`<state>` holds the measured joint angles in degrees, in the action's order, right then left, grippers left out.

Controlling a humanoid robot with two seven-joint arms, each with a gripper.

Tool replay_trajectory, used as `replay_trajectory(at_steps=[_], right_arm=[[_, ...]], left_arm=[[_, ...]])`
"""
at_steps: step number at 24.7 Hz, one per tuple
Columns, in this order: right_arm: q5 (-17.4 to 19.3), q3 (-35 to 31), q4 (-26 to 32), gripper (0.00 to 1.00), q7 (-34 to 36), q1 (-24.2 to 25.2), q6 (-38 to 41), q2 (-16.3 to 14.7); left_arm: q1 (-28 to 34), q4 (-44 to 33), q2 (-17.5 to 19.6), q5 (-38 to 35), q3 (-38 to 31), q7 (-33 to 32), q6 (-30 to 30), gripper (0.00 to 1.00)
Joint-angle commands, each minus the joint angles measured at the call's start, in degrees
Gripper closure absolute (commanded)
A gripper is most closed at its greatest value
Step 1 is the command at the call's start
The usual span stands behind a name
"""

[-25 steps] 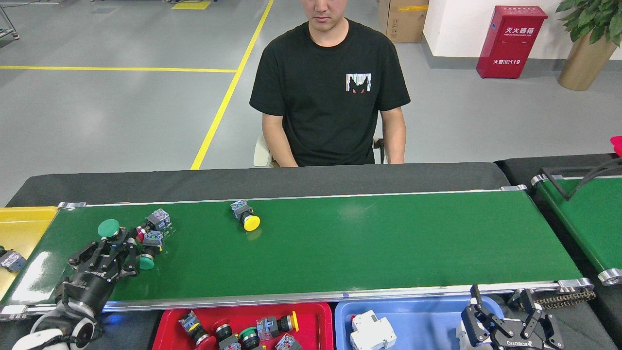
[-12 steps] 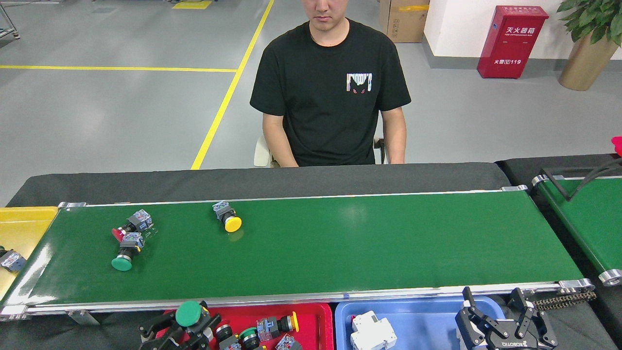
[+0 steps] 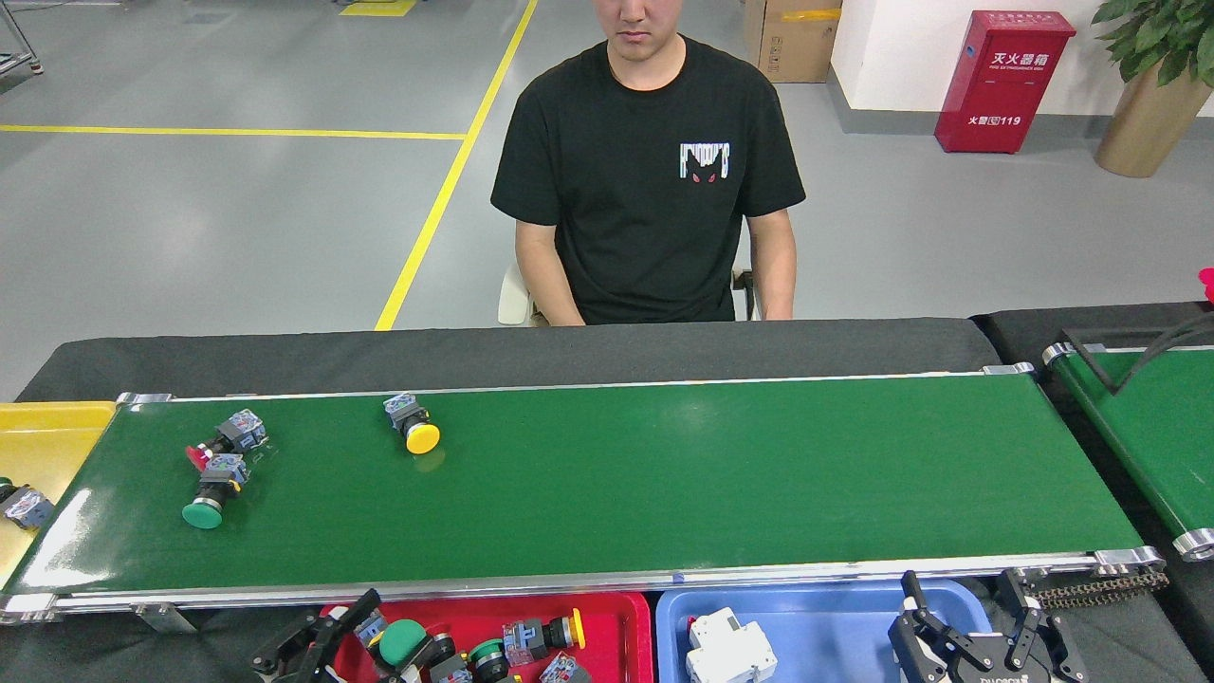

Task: Pick switch part from conveyor to tray

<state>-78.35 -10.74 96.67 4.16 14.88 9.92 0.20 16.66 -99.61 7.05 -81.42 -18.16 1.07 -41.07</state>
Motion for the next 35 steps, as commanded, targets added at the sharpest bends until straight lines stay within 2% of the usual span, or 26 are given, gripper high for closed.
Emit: replay_trajectory(at_steps=[1,4,6,12,15,20,25,26,29,30,32,33,34,35], right_arm=[[0.0,0.1,0.9,0.02,0.1,0.1,0.1,-0.4],[0.0,0.5,0.9,0.02,0.1,0.0,0.0,-0.4],[0.0,0.6,0.9,0.02,0.1,-0.1,0.0,-0.4],[0.0,0.9,0.9,0.02,0.2,0.4,0.0,-0.5],[0.0,0.9,0.9,0.02,0.1,0.4,0.0,-0.5],[0.0,1.1,0.9,0.02,0.2,0.2,0.1,-0.5],[0.0,1.3,0.9,0.02,0.2,0.2,0.1,-0.6],[0.0,1.3,0.9,0.02,0.2,0.2,0.1,-0.6],[0.0,1.6,0.9,0.02,0.2,-0.2,0.1,-0.6],[0.0,1.7,0.9,0.02,0.2,-0.2,0.1,-0.6],[0.0,1.8,0.9,0.02,0.2,0.0,0.1,-0.6],[0.0,2.0,0.9,0.02,0.2,0.0,0.1,-0.6],[0.0,2.2,0.9,0.02,0.2,0.0,0.1,-0.6],[0.0,2.1,0.9,0.02,0.2,-0.1,0.1,-0.6]], left_arm=[[-0.7,0.7,-0.3,0.5,-6.0,0.4,1.3,0.00],[-0.9,5.0,0.2,0.5,-14.4,0.8,1.3,0.00],[-2.0,10.3,1.1,0.5,-17.3,0.9,1.3,0.00],[-8.8,20.2,6.4,0.3,-17.7,0.9,1.6,0.00],[-16.4,28.9,11.1,-0.3,-16.6,0.9,1.8,0.00],[-28.6,47.0,17.9,-0.4,-7.8,3.3,3.5,0.00],[-38.9,62.8,22.0,-0.6,7.4,11.1,18.3,0.00],[-43.0,69.8,22.3,-0.5,12.3,13.6,22.3,0.00],[-51.8,82.6,22.1,-0.2,20.1,18.7,26.6,0.01],[-53.0,84.4,22.0,-0.1,20.8,19.7,27.3,0.05],[-53.1,84.4,22.0,0.1,20.7,19.8,27.7,0.26],[-53.1,84.3,22.0,0.2,20.8,19.8,27.0,0.45],[-53.1,84.3,22.0,0.2,20.7,19.8,25.8,0.71],[-53.1,84.3,21.9,0.4,20.5,19.8,24.6,0.80]])
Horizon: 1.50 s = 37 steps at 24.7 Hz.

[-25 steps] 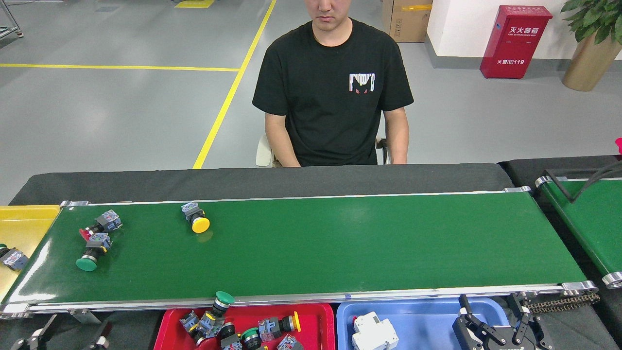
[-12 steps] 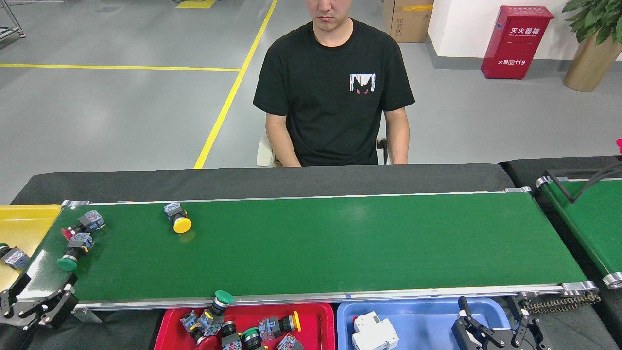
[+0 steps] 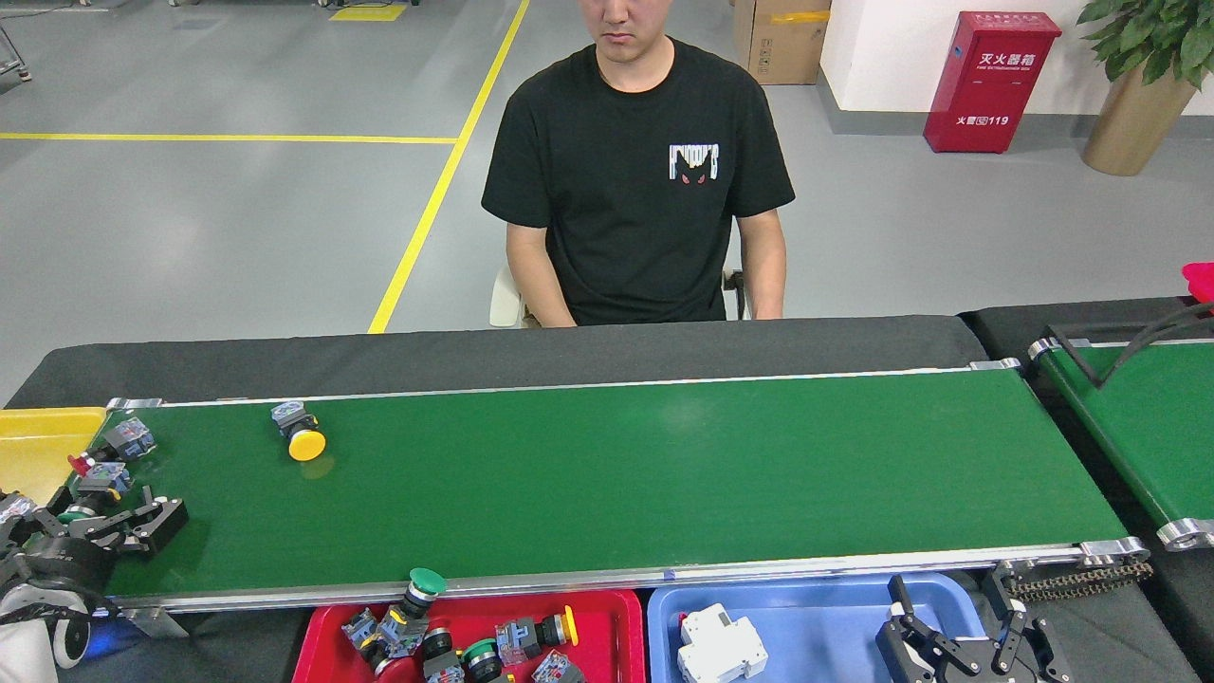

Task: Pick switch part from conveyor to tray

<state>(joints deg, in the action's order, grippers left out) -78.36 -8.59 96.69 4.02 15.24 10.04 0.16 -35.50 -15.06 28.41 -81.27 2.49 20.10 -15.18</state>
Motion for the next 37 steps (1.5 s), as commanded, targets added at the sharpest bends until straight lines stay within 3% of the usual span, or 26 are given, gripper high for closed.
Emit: replay_trajectory(at_steps=[1,5,8,11,14,16,20,22,24,25,27,33,37], right_arm=[[0.0,0.0,0.9,0.02,0.4,-0.6,0.0,-0.5],[0.0,0.0,0.9,0.02,0.4,-0.3,0.0,-0.5],[0.0,0.0,0.9,0.02,0.5,-0.3,0.0,-0.4],[0.1,-0.1,0.9,0.02,0.5,-0.3,-0.2,-0.4],[0.1,-0.1,1.1,0.02,0.4,-0.3,-0.1,-0.5],[0.1,-0.1,2.7,0.02,0.2,-0.6,-0.1,0.0],[0.1,0.0,3.3,0.02,0.2,-0.6,-0.1,-0.1],[0.1,0.1,3.3,0.02,0.2,-0.6,-0.1,-0.3],[0.1,0.1,3.2,0.02,0.2,-0.6,-0.1,-0.1],[0.1,0.1,3.2,0.02,0.2,-0.5,-0.1,-0.1],[0.1,0.2,3.2,0.02,0.1,-0.3,-0.1,0.2],[0.1,0.3,3.3,0.02,0.2,-0.2,-0.1,1.2],[0.1,0.3,3.3,0.02,0.2,0.0,-0.1,1.2]], left_arm=[[-1.0,-0.2,0.4,0.7,-0.1,0.8,-3.3,0.89],[0.3,-0.7,0.2,2.7,0.0,1.1,-7.3,0.98],[4.0,-7.9,0.2,4.1,-0.1,1.5,-11.8,1.00],[13.4,-24.2,0.9,5.9,-0.3,1.3,-17.2,1.00],[28.1,-46.5,1.7,8.3,-2.8,0.5,-21.3,0.98],[42.7,-66.2,1.1,8.1,-3.8,-1.3,-22.4,0.97],[58.5,-84.9,-0.4,6.8,-3.1,-5.4,-22.5,0.88],[60.3,-86.9,-3.5,5.3,-1.3,-8.2,-22.5,0.63],[60.1,-86.8,-9.1,4.2,-1.2,-10.4,-22.1,0.07],[60.1,-86.8,-11.8,4.2,-1.8,-10.4,-22.1,0.00],[59.9,-86.8,-15.8,4.2,-3.4,-10.4,-22.5,0.00],[58.7,-86.8,-17.1,4.2,-9.1,-10.4,-21.7,0.00],[58.4,-86.5,-19.6,4.0,-20.2,-10.4,-17.6,0.00]])
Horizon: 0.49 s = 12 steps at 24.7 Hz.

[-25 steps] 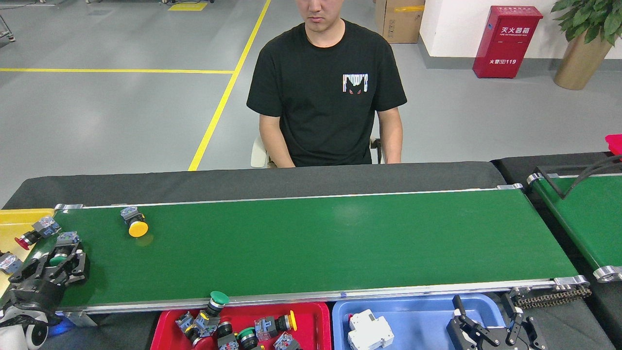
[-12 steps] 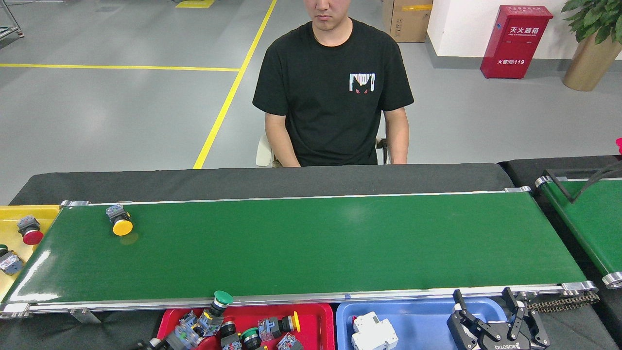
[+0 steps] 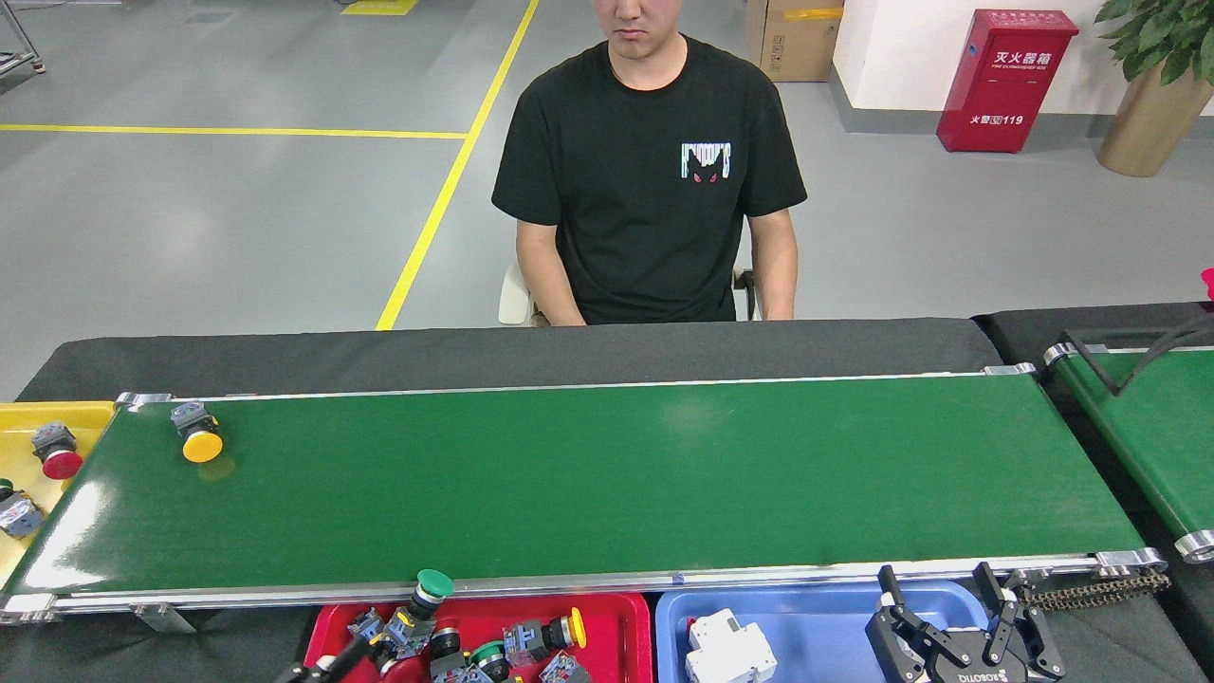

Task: Pick switch part from conveyor to tray

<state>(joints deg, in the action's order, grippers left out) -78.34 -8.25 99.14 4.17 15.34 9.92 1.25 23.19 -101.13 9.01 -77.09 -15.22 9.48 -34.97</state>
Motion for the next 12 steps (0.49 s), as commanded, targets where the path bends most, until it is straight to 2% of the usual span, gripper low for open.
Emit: replay_trajectory(at_steps=[1,3,6,12], right_arm=[[0.1,0.0,0.9,0.02,0.1,0.0,0.0,0.2],[0.1,0.0,0.9,0.02,0.1,0.0,-0.2,0.2],[0.1,0.0,1.1,0.02,0.1,0.0,-0.3,0.6],[0.1,-0.1,2.2,0.02,0.1,1.9,-0.5,0.9]], left_arm=[[-0.3,0.4,-0.8,-0.2,-6.0,0.2,4.3,0.00],[-0.4,3.7,-1.0,-0.2,-10.5,0.1,7.6,0.00],[-0.4,8.8,-0.6,0.0,-15.0,0.2,8.2,0.00],[-0.5,9.3,-0.1,0.1,-16.6,0.2,8.1,0.00]])
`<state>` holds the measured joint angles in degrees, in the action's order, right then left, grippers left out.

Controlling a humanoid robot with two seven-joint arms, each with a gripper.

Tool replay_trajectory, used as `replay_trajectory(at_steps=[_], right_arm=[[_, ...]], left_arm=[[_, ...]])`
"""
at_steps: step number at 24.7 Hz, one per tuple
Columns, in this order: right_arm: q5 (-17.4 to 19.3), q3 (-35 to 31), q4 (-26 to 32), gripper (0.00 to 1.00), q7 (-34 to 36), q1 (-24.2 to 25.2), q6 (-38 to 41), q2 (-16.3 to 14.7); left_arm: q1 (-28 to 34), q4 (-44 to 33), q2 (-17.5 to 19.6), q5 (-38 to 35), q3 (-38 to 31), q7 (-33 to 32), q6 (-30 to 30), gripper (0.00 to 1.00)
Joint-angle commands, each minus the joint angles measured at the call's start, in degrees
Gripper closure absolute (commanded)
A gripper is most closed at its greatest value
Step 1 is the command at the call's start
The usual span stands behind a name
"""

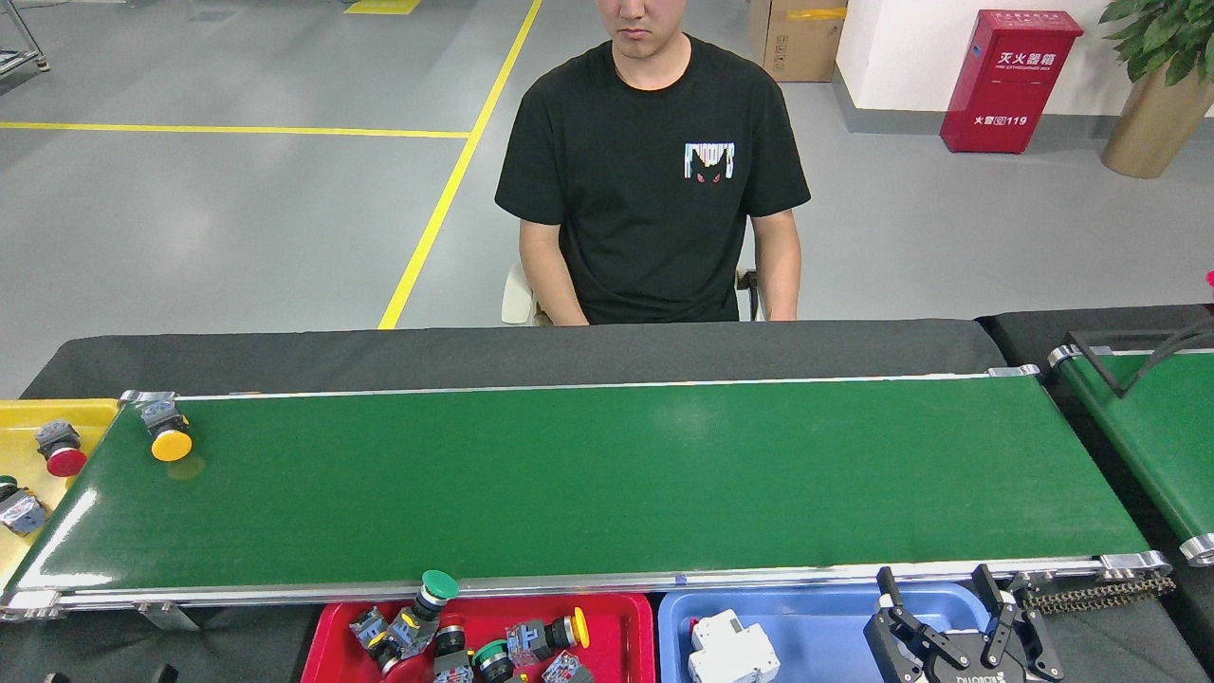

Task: Pick switch part from conveyor to tray

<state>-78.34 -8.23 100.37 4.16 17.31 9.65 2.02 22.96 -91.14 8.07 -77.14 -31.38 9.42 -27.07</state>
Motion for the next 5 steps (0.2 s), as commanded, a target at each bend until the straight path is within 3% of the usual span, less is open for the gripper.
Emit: replay_trajectory(at_steps=[1,5], right_arm=[[0.1,-0.1,1.0,0.02,0.1,0.0,-0.2,0.2],[0.1,-0.1,1.0,0.02,0.1,0.3,-0.3,0.2]], left_arm=[[-0.3,-0.7,1.1,0.1,-0.5,0.2,0.2,0.00],[-0.3,-0.6,1.4,0.3,-1.6,0.2,0.0,0.00]])
